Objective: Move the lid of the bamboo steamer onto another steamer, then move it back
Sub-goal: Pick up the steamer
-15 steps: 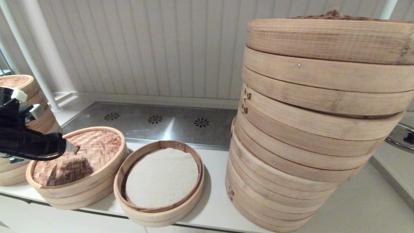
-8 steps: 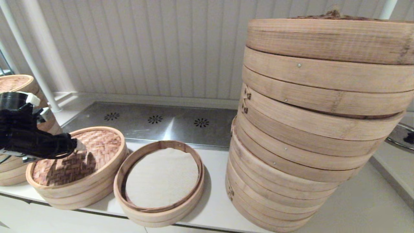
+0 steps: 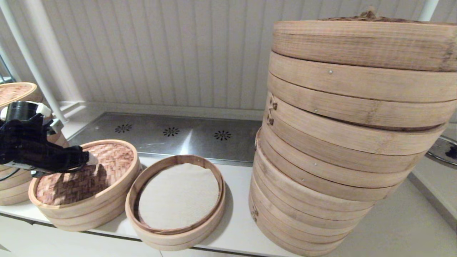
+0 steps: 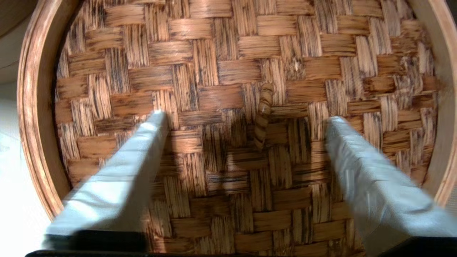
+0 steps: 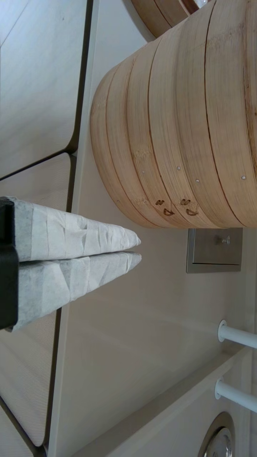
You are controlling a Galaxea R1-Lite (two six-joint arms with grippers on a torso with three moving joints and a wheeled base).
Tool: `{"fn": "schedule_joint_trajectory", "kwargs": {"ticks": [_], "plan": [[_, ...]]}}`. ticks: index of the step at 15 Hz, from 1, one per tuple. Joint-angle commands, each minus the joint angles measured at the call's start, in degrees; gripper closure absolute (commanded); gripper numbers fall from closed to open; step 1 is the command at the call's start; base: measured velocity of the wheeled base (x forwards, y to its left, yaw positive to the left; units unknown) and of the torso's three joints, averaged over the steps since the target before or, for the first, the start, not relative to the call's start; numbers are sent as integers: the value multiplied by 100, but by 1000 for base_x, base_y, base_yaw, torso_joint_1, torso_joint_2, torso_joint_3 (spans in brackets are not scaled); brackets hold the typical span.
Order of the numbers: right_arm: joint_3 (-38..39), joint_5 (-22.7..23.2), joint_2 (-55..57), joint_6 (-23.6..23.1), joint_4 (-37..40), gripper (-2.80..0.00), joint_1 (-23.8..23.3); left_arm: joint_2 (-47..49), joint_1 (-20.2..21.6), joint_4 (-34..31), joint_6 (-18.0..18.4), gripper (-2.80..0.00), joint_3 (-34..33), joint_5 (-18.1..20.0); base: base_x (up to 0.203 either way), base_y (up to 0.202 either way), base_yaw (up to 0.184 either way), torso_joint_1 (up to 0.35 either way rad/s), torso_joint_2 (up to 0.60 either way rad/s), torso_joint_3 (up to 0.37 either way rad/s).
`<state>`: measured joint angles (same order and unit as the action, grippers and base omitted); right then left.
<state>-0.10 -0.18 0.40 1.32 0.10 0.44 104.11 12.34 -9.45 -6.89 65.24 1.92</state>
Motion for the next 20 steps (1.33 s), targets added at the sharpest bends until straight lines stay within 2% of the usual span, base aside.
{"fn": "schedule_joint_trajectory", "kwargs": {"ticks": [1, 9, 13, 20], "plan": [[1, 1, 4, 0, -1, 0, 0, -20, -12, -4, -6, 0, 3, -4, 0, 0, 0, 0, 0, 0], [1, -6, 4, 7, -1, 0, 0, -81, -82, 1, 3, 0, -78, 9, 0, 0, 0, 0, 0, 0], [1, -8, 4, 9, -1, 0, 0, -57, -82, 215, -6, 0, -91, 1, 0, 0, 0, 0, 0, 0], [1, -8, 4, 0, -1, 0, 0, -342, -82, 206, -129, 0, -73, 9, 0, 0, 0, 0, 0, 0]]}}
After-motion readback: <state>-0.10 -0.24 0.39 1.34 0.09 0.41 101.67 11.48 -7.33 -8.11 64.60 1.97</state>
